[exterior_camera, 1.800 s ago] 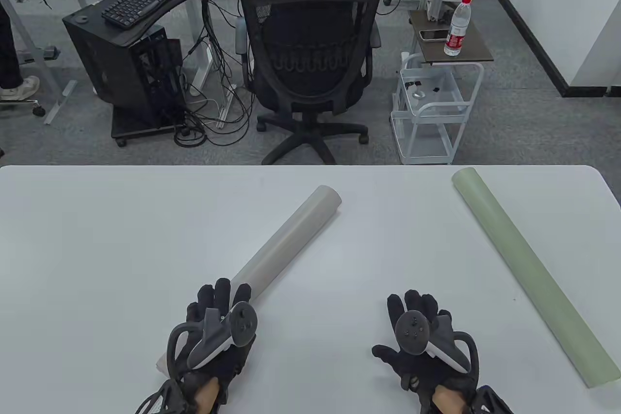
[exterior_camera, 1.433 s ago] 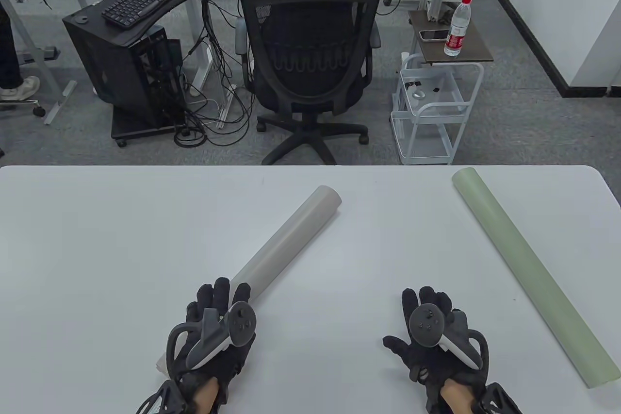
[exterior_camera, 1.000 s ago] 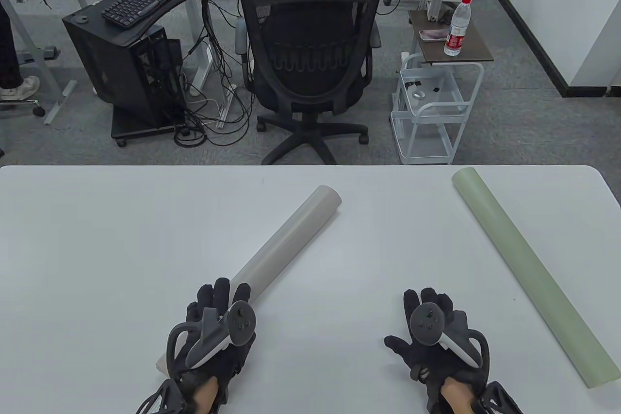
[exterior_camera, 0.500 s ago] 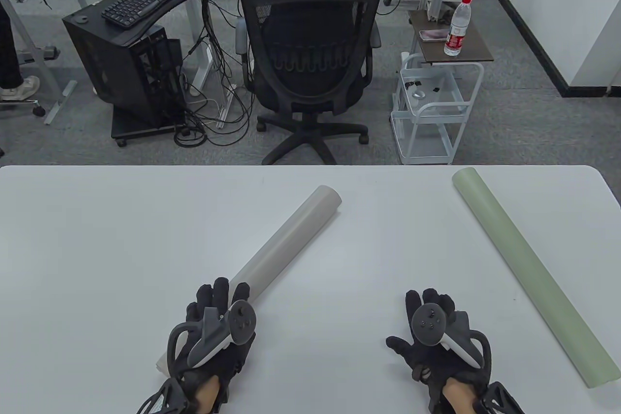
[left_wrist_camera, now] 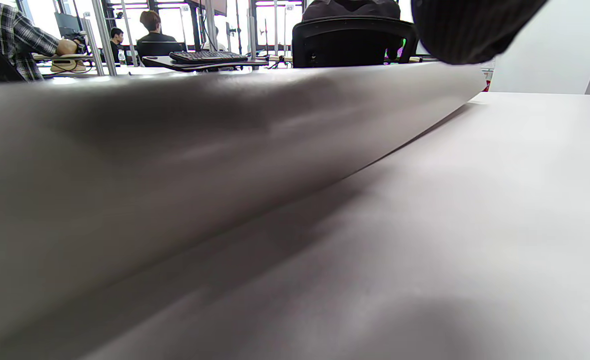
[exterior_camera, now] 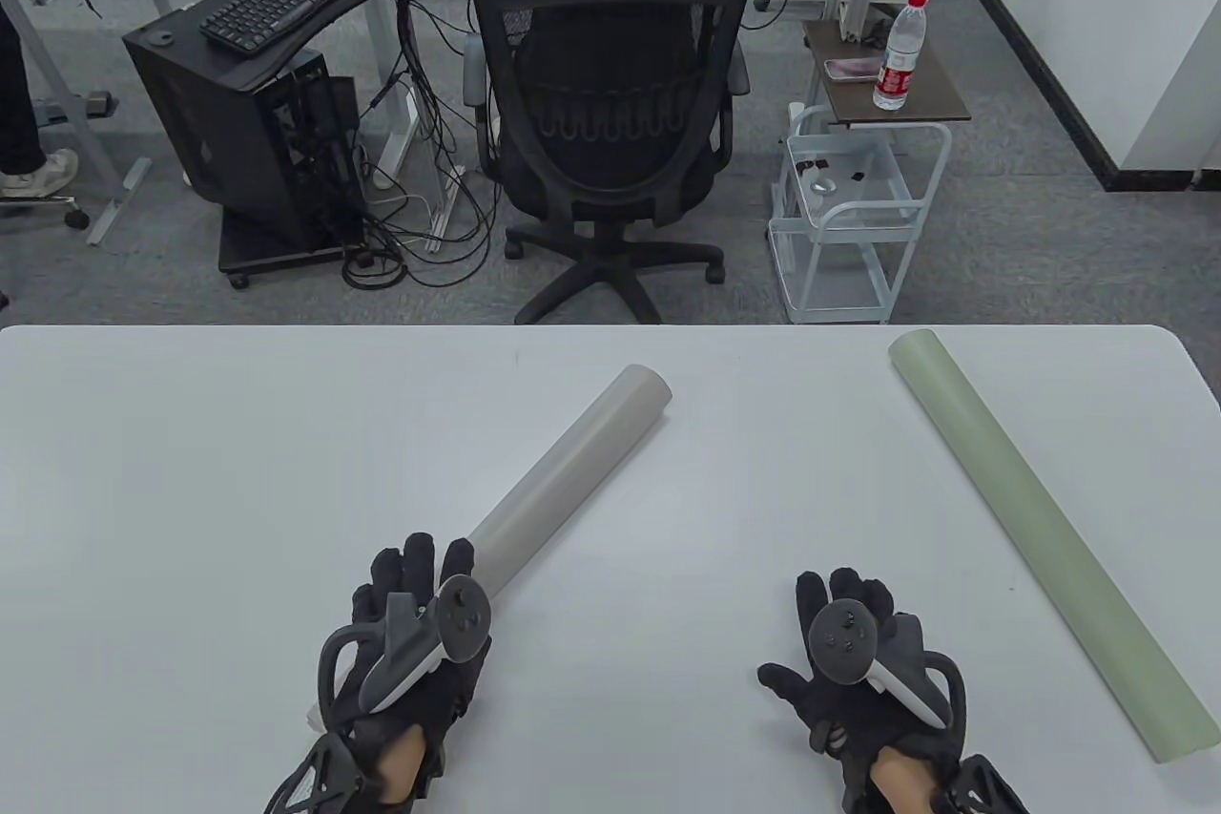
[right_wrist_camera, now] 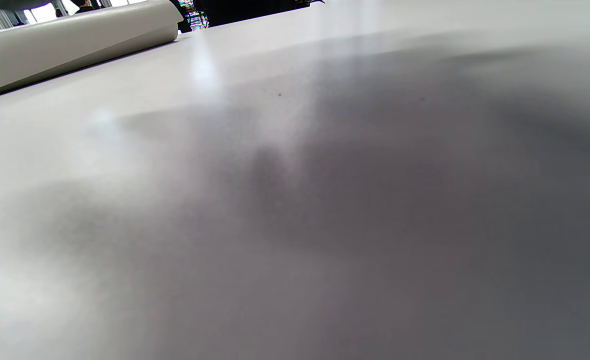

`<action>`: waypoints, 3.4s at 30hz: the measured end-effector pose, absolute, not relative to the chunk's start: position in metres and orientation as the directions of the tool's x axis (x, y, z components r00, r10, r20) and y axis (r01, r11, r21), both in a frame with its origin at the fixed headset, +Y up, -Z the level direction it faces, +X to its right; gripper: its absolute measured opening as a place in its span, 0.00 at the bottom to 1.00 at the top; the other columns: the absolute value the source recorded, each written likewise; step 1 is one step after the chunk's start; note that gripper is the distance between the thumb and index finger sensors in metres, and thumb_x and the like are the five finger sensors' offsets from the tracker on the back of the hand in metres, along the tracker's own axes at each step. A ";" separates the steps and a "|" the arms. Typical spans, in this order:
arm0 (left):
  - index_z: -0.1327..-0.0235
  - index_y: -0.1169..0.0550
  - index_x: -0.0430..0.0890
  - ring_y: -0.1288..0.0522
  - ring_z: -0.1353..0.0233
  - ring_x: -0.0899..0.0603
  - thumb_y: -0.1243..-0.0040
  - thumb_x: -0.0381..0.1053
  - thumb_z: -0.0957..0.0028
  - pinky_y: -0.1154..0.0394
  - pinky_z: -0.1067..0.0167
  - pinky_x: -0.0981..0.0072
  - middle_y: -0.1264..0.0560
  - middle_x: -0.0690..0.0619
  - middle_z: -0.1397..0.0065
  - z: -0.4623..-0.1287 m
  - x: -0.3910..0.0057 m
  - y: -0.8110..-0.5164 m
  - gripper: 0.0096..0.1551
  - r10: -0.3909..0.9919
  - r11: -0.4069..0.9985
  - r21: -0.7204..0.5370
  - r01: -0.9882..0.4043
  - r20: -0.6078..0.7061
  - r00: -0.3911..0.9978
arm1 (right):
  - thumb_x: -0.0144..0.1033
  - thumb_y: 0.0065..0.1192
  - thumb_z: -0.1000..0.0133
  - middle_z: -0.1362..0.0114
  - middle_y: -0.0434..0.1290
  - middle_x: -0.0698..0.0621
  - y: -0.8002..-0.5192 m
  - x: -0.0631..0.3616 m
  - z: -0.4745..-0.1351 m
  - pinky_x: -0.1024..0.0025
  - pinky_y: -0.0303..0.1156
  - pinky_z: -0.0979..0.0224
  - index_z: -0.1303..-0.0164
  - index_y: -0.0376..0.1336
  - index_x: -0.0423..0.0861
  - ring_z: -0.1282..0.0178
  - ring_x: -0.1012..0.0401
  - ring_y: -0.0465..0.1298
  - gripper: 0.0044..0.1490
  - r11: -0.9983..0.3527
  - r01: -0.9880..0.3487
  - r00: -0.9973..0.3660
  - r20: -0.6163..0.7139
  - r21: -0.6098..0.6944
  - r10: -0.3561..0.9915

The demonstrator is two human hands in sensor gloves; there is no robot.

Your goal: Unroll desk mats and stack together

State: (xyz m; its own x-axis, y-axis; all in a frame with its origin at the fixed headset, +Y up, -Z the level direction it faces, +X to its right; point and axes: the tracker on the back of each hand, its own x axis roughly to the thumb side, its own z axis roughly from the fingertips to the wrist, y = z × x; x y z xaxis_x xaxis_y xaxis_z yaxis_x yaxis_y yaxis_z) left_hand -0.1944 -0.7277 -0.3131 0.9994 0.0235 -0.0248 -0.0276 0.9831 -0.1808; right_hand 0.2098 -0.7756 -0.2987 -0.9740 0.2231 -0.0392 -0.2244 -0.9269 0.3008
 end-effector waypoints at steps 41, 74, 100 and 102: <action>0.32 0.41 0.50 0.23 0.34 0.35 0.29 0.57 0.66 0.26 0.39 0.40 0.31 0.46 0.26 -0.437 -0.175 -0.732 0.50 0.028 0.827 -0.540 -0.155 -0.235 0.972 | 0.72 0.45 0.54 0.19 0.19 0.47 -0.769 0.216 -0.295 0.34 0.27 0.24 0.27 0.19 0.59 0.19 0.41 0.23 0.62 -0.922 -0.265 -0.962 -0.019 0.284 0.271; 0.35 0.44 0.48 0.17 0.42 0.42 0.29 0.58 0.58 0.20 0.43 0.46 0.26 0.53 0.34 -0.406 -0.129 -0.725 0.47 0.773 0.382 -0.479 -0.790 -0.303 0.557 | 0.72 0.45 0.54 0.19 0.19 0.47 -0.770 0.213 -0.294 0.34 0.27 0.24 0.28 0.19 0.58 0.19 0.41 0.23 0.62 -0.918 -0.253 -0.964 -0.005 0.304 0.265; 0.32 0.50 0.55 0.20 0.35 0.42 0.34 0.58 0.51 0.22 0.37 0.45 0.32 0.54 0.28 -0.376 -0.077 -0.760 0.46 0.805 -0.588 -0.438 -0.680 -0.229 -0.548 | 0.71 0.44 0.52 0.12 0.41 0.51 -0.770 0.188 -0.294 0.38 0.46 0.20 0.18 0.44 0.53 0.15 0.38 0.44 0.55 -0.224 -0.754 -0.300 -0.021 0.618 0.954; 0.32 0.50 0.55 0.21 0.34 0.42 0.34 0.57 0.51 0.23 0.36 0.45 0.32 0.54 0.28 -0.376 -0.081 -0.760 0.46 0.797 -0.597 -0.432 -0.676 -0.226 -0.560 | 0.72 0.43 0.52 0.12 0.42 0.49 -0.766 0.184 -0.294 0.39 0.49 0.20 0.18 0.44 0.53 0.15 0.38 0.46 0.55 -0.216 -0.752 -0.287 -0.015 0.623 0.958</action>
State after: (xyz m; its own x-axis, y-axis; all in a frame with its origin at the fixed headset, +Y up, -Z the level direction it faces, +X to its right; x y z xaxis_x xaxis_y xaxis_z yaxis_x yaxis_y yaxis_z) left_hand -0.0806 -0.7599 -0.3760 -0.5597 0.7973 -0.2260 -0.6759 -0.5970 -0.4321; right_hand 0.1842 -0.7664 -0.2943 -0.2867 0.9579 -0.0146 -0.7521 -0.2156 0.6228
